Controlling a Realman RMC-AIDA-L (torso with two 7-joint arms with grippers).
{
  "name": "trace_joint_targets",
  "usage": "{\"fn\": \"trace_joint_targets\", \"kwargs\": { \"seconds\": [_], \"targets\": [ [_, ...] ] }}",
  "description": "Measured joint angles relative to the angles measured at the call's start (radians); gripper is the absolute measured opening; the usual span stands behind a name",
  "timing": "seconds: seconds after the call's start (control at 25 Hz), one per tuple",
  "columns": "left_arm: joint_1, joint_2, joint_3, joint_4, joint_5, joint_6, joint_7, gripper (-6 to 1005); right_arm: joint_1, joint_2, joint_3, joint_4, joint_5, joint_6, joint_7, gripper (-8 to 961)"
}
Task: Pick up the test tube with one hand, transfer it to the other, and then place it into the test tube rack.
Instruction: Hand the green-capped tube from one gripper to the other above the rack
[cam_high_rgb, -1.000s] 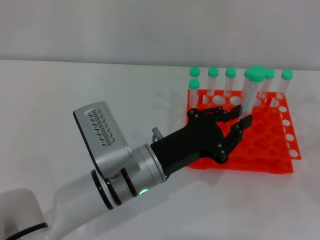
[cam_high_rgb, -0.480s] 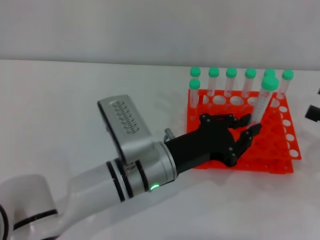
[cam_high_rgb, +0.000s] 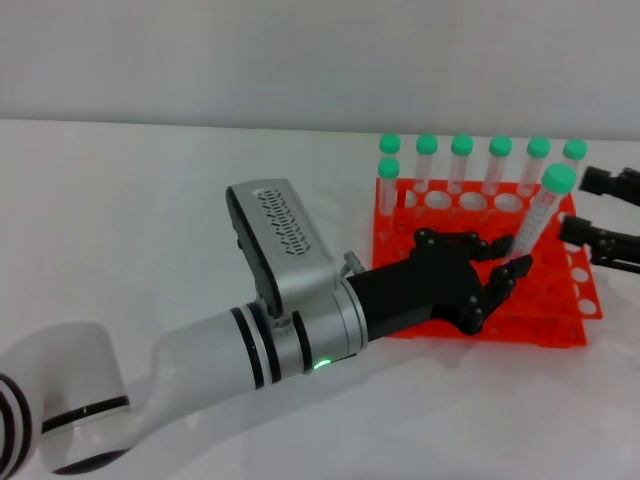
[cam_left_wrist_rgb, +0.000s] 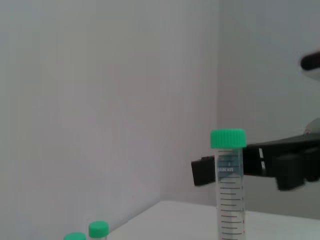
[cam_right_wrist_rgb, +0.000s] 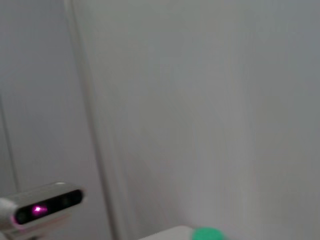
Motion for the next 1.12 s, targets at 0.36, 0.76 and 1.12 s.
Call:
{"fn": "trace_joint_targets", "kwargs": {
  "seconds": [0.36, 0.76, 1.12],
  "targets": [
    [-0.008, -0.001, 0.000, 0.002, 0.002, -0.009, 0.003, 287, 0.037, 0.028, -0.040, 0.003, -0.001, -0.001, 0.002, 834],
    [-0.001, -0.003, -0.001, 0.009, 0.016, -0.009, 0.005, 297, 0.031, 0.033, -0.029, 0.003, 0.010, -0.004, -0.006, 539],
    [0.001, -0.003, -0.001, 0.009, 0.016, -0.006, 0.005, 306, 0.021, 0.026, -0.026, 0.003, 0.021, -0.003, -0.004, 441]
  ]
}}
